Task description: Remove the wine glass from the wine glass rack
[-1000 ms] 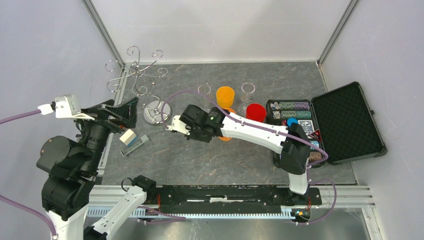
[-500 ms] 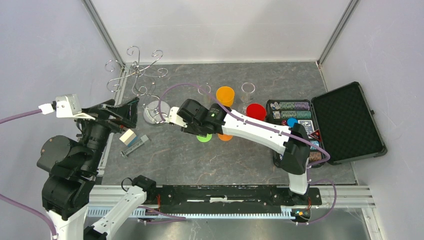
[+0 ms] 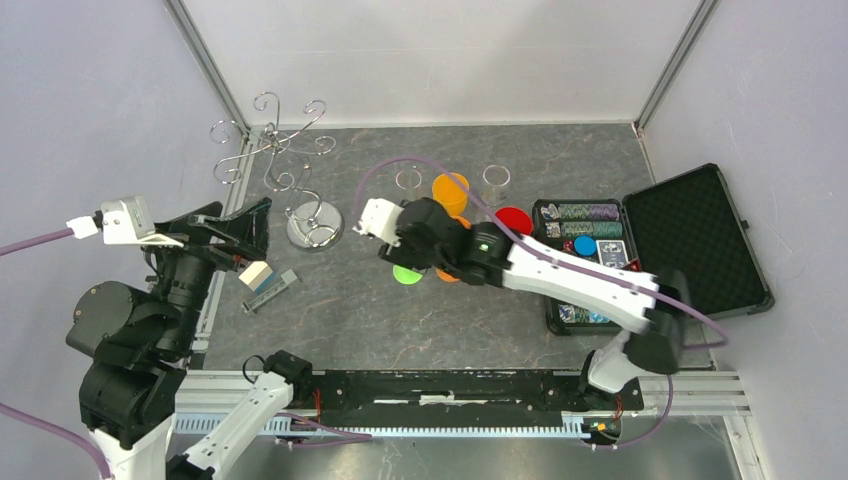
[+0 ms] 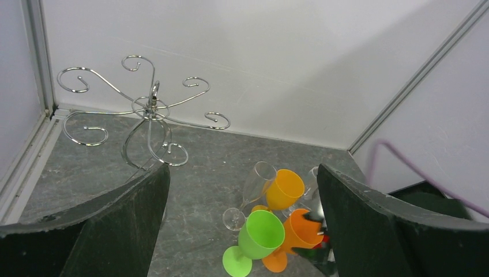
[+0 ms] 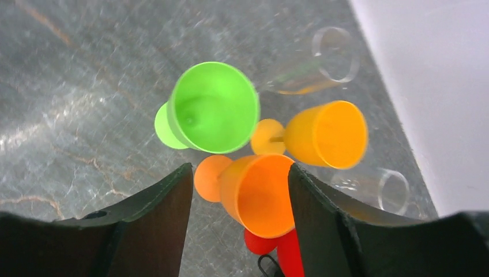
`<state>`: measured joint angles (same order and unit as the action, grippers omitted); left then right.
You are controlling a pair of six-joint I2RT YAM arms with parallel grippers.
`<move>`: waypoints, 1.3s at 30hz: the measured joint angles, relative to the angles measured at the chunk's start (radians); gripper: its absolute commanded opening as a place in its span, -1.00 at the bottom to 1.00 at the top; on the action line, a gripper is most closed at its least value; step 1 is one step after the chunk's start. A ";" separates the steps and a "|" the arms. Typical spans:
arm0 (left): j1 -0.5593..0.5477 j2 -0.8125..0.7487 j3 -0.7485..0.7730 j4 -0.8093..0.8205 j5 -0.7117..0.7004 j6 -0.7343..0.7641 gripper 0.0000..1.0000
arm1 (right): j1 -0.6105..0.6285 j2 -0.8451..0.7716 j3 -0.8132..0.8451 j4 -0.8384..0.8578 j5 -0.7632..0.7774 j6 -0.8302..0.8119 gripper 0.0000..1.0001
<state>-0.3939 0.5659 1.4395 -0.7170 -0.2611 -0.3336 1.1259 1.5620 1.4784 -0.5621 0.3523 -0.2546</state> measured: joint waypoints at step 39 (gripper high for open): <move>0.000 -0.150 -0.171 -0.244 -0.227 -0.055 1.00 | 0.000 -1.334 -0.744 0.568 1.000 -0.022 0.96</move>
